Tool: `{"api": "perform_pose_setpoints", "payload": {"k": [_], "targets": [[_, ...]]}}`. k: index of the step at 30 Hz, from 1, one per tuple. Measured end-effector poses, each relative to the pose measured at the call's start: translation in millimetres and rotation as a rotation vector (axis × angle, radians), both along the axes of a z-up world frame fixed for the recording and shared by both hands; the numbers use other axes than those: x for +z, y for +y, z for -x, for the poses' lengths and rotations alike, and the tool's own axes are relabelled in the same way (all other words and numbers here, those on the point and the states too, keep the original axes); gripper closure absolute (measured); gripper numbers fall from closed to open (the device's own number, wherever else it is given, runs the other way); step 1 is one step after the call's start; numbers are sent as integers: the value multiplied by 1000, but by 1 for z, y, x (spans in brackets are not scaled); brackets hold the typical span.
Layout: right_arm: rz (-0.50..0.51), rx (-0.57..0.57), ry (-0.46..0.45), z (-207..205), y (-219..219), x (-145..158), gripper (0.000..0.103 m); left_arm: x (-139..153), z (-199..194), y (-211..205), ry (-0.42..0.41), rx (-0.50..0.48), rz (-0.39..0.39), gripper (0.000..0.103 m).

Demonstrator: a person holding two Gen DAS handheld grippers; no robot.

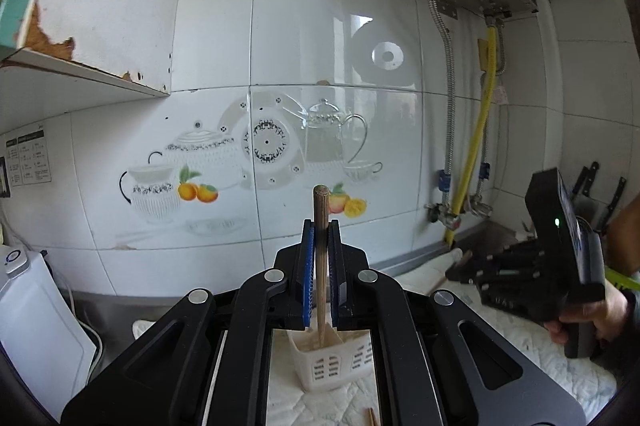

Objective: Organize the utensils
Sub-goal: 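Carry both chopsticks up and drop them into the white holder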

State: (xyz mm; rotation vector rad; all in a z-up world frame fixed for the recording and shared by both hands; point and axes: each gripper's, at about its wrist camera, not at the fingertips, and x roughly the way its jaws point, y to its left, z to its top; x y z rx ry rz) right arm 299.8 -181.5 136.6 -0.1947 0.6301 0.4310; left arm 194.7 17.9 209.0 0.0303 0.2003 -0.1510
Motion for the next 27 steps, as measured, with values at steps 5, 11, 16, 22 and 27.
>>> {"api": "perform_pose_setpoints", "payload": {"k": [5, 11, 16, 22, 27], "targets": [[6, 0, 35, -14, 1, -15, 96, -9, -28, -3, 16, 11, 11, 98], [-2, 3, 37, -19, 0, -21, 95, -36, -59, 0, 85, 35, 23, 98], [-21, 5, 22, -17, -4, -18, 90, -55, -77, 7, 143, 44, 49, 98], [-39, -5, -16, -3, -11, -8, 77, -68, -84, 10, 188, 33, 65, 97], [-60, -8, -49, 23, -23, -1, 70, -68, -79, 9, 193, 21, 66, 86]]}}
